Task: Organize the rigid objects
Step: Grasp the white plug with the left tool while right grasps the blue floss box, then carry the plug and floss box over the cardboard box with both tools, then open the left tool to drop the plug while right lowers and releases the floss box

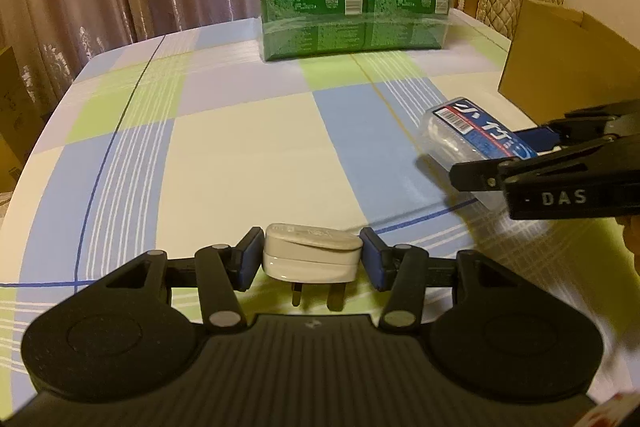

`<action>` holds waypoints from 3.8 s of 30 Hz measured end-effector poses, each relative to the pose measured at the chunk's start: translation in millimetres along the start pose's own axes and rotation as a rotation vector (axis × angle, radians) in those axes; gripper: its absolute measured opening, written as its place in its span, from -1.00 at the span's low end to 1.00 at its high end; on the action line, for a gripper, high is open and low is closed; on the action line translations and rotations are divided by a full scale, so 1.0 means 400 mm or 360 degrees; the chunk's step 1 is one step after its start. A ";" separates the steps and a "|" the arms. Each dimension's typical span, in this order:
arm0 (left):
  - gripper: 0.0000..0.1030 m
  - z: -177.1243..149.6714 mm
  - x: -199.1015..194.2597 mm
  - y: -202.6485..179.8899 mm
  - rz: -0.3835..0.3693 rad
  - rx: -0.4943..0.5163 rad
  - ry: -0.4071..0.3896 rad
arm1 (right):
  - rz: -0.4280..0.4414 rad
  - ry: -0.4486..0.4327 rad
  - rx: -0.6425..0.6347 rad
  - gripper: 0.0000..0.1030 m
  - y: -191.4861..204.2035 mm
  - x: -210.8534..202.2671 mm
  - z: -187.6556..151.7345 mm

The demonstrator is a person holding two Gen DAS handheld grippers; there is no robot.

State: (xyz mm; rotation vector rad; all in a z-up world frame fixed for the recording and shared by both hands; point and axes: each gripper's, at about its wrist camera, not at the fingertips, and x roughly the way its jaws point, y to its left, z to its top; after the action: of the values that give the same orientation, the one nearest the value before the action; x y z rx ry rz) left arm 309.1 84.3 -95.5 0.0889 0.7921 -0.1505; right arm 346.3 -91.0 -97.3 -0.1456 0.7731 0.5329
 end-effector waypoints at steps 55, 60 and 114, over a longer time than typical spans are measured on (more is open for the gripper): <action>-0.09 0.186 -0.439 -0.731 -0.0476 0.0075 -0.0208 | -0.0436 -0.0216 0.0496 0.04 -0.433 -0.876 -0.216; -0.09 0.213 -0.389 -0.772 -0.0489 0.0104 -0.0182 | -0.0416 -0.0191 0.0491 0.04 -0.482 -0.838 -0.201; 0.03 0.314 -0.173 -0.749 -0.0412 0.0211 -0.0095 | -0.0279 -0.0065 0.0574 0.05 -0.563 -0.612 -0.115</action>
State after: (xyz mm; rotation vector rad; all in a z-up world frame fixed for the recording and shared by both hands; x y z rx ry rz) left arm 299.0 -220.8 34.9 0.1067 0.7318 -0.4492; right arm 287.4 -397.7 25.7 0.1307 0.7958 0.2235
